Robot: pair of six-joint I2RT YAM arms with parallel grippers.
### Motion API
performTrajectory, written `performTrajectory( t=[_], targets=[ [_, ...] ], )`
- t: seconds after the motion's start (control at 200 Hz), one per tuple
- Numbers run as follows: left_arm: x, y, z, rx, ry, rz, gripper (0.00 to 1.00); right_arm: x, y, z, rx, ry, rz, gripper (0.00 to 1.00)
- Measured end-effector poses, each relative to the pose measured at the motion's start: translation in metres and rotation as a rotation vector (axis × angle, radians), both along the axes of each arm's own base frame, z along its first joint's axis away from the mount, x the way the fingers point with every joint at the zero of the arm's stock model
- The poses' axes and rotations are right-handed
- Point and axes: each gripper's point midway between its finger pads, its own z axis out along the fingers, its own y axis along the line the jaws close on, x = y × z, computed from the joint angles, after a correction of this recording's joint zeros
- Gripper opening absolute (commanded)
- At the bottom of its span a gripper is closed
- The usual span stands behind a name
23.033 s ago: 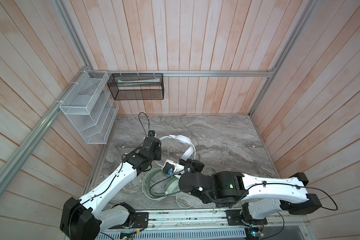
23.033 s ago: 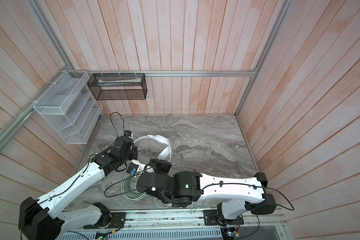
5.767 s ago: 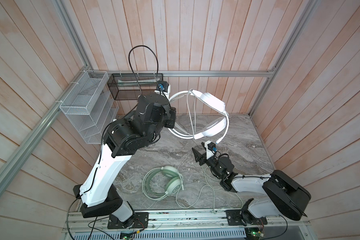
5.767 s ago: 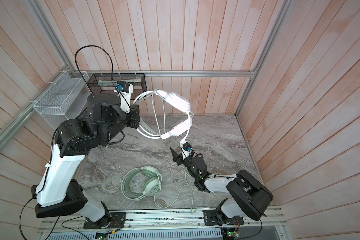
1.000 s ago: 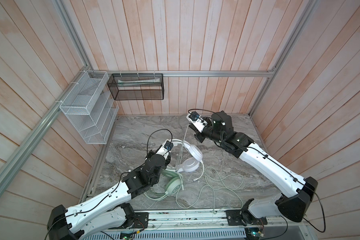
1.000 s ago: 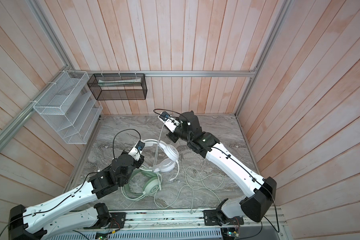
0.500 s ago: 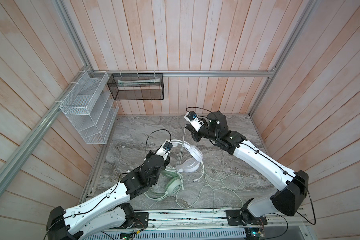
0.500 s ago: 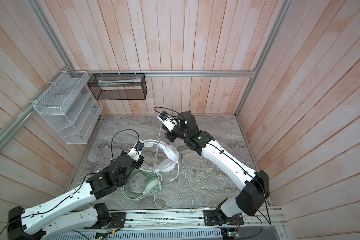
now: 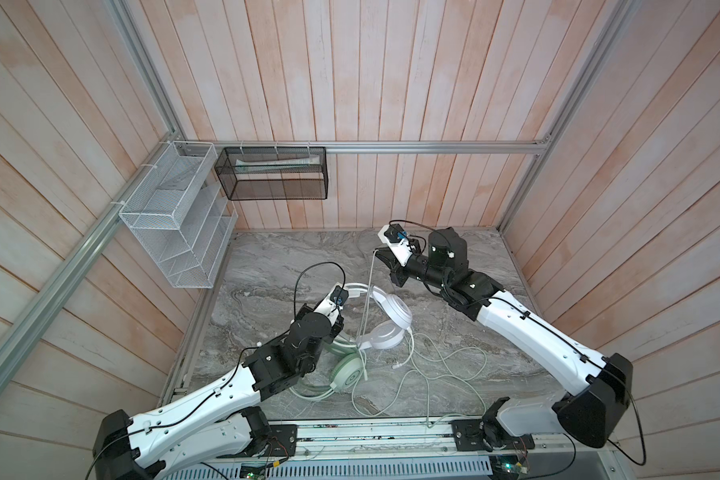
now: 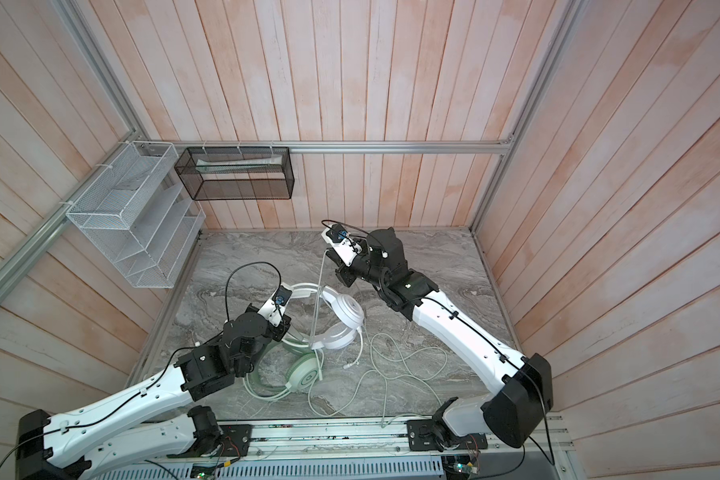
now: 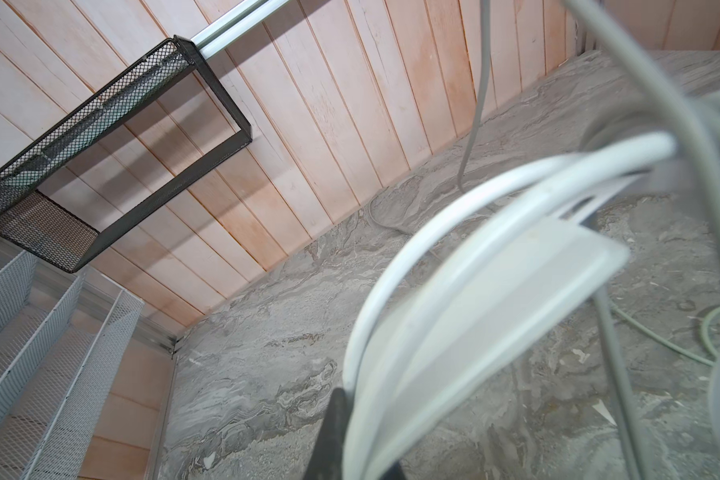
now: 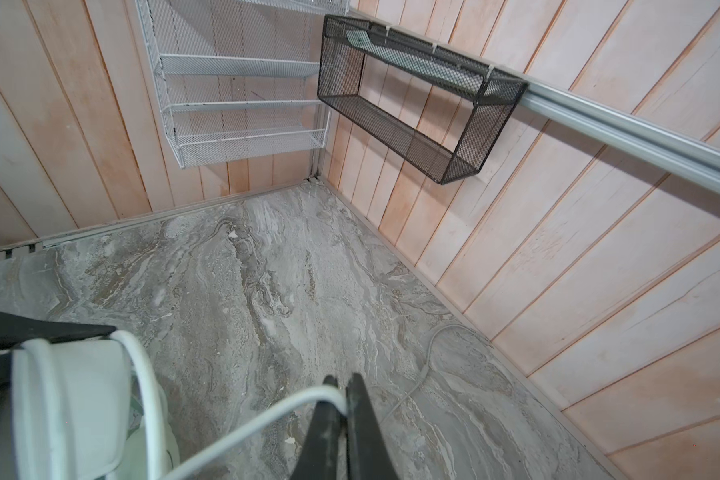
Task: Wrap the headphones
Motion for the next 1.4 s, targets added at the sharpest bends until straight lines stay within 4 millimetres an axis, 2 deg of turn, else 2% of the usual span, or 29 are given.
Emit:
performTrajectory(
  t=[0.135, 0.295, 0.375, 0.55, 0.615, 0.64, 0.735, 0.89, 1.015, 1.12, 1.17, 1.275, 1.4],
  targets=[
    [-0.002, 0.004, -0.001, 0.000, 0.014, 0.007, 0.00, 0.008, 0.002, -0.026, -0.021, 0.059, -0.003, 0.00],
    [-0.007, 0.009, 0.014, -0.054, 0.033, 0.021, 0.00, 0.008, 0.006, -0.032, -0.009, 0.091, 0.009, 0.15],
    [-0.011, 0.007, 0.032, -0.106, 0.043, 0.006, 0.00, 0.012, 0.000, -0.021, 0.030, 0.069, -0.019, 0.22],
    [-0.022, 0.002, 0.084, -0.236, 0.053, -0.041, 0.00, 0.013, -0.035, 0.002, 0.107, 0.004, -0.127, 0.34],
    [-0.025, 0.004, 0.108, -0.286, 0.044, -0.049, 0.00, 0.010, -0.039, 0.008, 0.133, -0.008, -0.141, 0.36],
    [-0.027, 0.005, 0.117, -0.308, 0.042, -0.053, 0.00, 0.009, -0.040, 0.011, 0.140, -0.015, -0.143, 0.41],
    [-0.033, 0.007, 0.150, -0.387, 0.039, -0.072, 0.00, 0.005, -0.045, 0.013, 0.174, -0.018, -0.150, 0.48],
    [-0.041, 0.009, 0.191, -0.476, 0.050, -0.101, 0.00, -0.008, -0.052, 0.004, 0.216, -0.006, -0.148, 0.54],
    [-0.043, 0.006, 0.219, -0.506, 0.073, -0.109, 0.00, -0.016, -0.054, -0.003, 0.258, 0.004, -0.133, 0.65],
    [-0.041, 0.002, 0.234, -0.511, 0.091, -0.107, 0.00, -0.018, -0.052, -0.016, 0.285, 0.029, -0.120, 0.71],
    [-0.039, -0.001, 0.240, -0.508, 0.097, -0.105, 0.00, -0.020, -0.051, -0.023, 0.292, 0.045, -0.111, 0.80],
    [-0.036, -0.006, 0.250, -0.498, 0.106, -0.103, 0.00, -0.026, -0.046, -0.037, 0.326, 0.079, -0.075, 0.89],
    [-0.033, -0.010, 0.263, -0.499, 0.105, -0.104, 0.00, -0.039, -0.039, -0.053, 0.359, 0.104, -0.023, 0.91]
  ],
)
